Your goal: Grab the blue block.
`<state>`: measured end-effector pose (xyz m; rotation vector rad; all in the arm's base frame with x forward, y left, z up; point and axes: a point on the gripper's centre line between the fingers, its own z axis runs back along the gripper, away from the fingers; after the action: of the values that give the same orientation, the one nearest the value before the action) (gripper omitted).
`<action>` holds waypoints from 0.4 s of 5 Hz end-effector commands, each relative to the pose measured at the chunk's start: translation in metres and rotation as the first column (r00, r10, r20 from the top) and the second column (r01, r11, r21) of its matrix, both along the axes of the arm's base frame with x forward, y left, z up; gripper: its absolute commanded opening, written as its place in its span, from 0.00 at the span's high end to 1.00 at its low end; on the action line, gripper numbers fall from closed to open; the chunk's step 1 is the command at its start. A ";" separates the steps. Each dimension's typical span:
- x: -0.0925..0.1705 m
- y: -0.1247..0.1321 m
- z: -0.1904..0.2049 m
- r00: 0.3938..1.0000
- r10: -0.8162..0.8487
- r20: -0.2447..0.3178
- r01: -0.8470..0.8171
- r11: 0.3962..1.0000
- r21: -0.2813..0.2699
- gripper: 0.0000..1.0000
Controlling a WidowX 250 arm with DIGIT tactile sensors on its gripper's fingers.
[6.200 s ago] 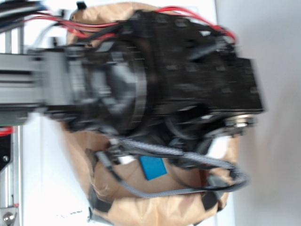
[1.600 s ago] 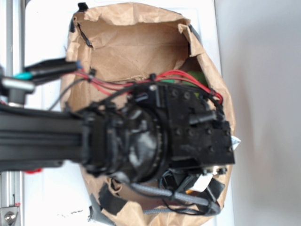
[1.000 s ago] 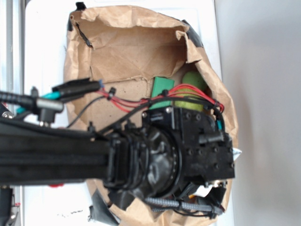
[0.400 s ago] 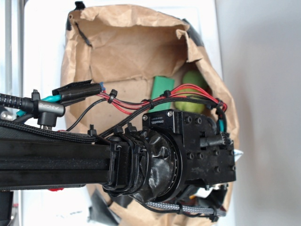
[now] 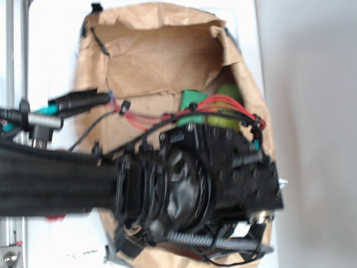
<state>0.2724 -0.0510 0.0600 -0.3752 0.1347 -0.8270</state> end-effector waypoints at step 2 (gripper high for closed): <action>0.008 0.050 0.084 0.673 0.670 0.314 -0.698 0.715 -0.030 1.00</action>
<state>0.2783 0.0027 0.1256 -0.1870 -0.1912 -0.1035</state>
